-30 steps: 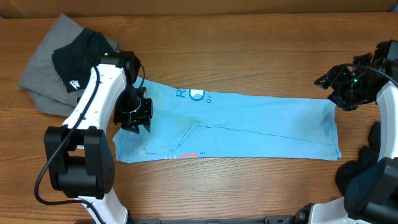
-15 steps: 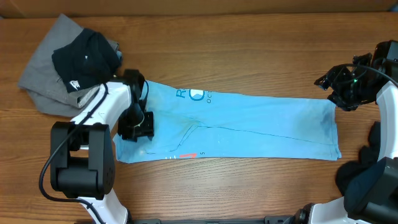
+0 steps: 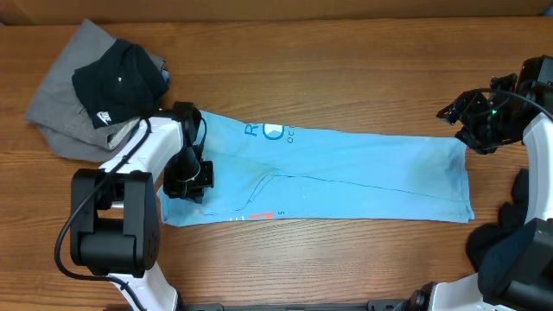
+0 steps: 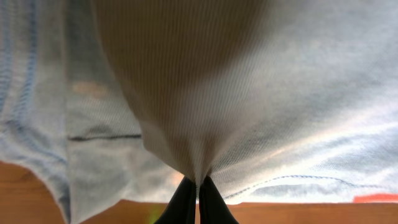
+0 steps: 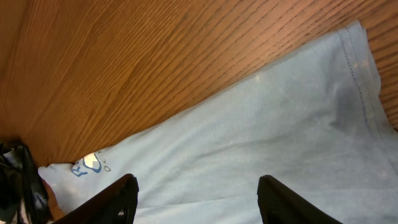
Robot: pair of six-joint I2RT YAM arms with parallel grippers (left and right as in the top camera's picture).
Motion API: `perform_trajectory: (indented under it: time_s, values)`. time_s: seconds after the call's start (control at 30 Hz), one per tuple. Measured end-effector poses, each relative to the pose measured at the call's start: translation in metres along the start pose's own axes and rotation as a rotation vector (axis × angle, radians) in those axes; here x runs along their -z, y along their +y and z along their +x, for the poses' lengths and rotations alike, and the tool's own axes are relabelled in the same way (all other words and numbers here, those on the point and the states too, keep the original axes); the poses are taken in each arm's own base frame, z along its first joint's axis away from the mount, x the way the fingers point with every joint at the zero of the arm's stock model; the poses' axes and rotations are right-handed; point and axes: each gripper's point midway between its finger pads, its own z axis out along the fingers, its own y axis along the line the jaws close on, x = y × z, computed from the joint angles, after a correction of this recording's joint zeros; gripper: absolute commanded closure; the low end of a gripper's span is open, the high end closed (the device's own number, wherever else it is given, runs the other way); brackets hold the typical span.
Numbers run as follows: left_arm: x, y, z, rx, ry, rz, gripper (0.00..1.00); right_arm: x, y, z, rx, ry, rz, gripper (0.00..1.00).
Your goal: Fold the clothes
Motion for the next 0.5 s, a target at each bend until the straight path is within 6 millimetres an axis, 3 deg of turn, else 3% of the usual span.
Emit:
perform_trajectory:
  time_s: [0.2,0.4,0.43,0.5]
  values:
    - [0.015,-0.002,-0.002,0.0,-0.002,0.0,0.96,0.0,0.0,0.0,-0.001,0.0,0.0,0.35]
    - [0.018,-0.001,0.005,0.002,0.029,-0.005,0.96,0.0,0.0,0.0,0.0,-0.001,0.0,0.35]
    - [0.018,0.0,0.007,0.003,0.037,-0.006,0.93,0.0,0.0,0.0,-0.001,0.0,0.0,0.35]
    - [0.018,0.0,0.01,0.004,0.048,-0.006,0.68,0.0,0.0,-0.001,0.0,-0.002,-0.001,0.35]
